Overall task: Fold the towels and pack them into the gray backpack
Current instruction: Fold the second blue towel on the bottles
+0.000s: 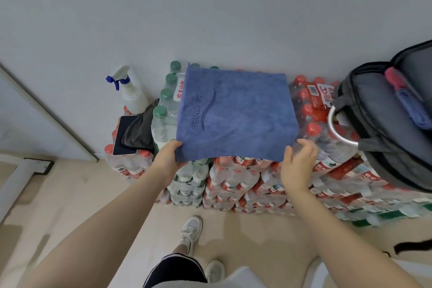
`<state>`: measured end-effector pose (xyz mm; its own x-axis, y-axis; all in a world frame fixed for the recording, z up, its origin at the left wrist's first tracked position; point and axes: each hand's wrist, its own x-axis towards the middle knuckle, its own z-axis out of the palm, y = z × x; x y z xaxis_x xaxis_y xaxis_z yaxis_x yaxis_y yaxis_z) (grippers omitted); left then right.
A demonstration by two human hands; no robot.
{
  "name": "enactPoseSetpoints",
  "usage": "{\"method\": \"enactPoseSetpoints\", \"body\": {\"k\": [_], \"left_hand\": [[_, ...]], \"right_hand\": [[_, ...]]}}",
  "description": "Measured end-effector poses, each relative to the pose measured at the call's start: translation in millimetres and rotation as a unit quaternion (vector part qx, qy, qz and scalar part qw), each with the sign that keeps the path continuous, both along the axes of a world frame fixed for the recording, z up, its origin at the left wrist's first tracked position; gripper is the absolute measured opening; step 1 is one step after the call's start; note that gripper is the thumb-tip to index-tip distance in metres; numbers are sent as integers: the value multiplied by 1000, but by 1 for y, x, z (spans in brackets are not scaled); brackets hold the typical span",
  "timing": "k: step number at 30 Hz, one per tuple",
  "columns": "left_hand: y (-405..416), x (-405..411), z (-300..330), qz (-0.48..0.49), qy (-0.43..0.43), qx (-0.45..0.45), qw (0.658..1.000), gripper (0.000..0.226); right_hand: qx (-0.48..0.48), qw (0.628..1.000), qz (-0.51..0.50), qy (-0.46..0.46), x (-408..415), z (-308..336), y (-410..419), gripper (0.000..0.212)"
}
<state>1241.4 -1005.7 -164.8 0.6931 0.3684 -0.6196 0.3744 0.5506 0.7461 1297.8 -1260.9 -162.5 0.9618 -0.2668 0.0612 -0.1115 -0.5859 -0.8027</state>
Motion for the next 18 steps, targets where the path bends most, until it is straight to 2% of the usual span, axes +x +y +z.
{"method": "enactPoseSetpoints", "body": {"k": [2,4,5,13,15,18], "left_hand": [[-1,-3,0,-11,-3,10,1000,10],[-2,-5,1,-42,-7,48,998,7],[-3,-6,1,-53,-12,66,996,9],[-3,-15,7,-24,-16,165,986,18],[-4,-19,9,-43,-15,196,980,20],[-9,-24,11,-88,-9,228,970,17]], "right_hand": [[135,987,-45,73,6,3,0,29],[261,956,-20,129,13,3,2,22],[285,947,-6,146,16,2,3,22],[259,942,32,210,12,7,-25,29],[240,942,66,224,4,8,-39,31],[239,943,77,217,-5,12,-51,20]]}}
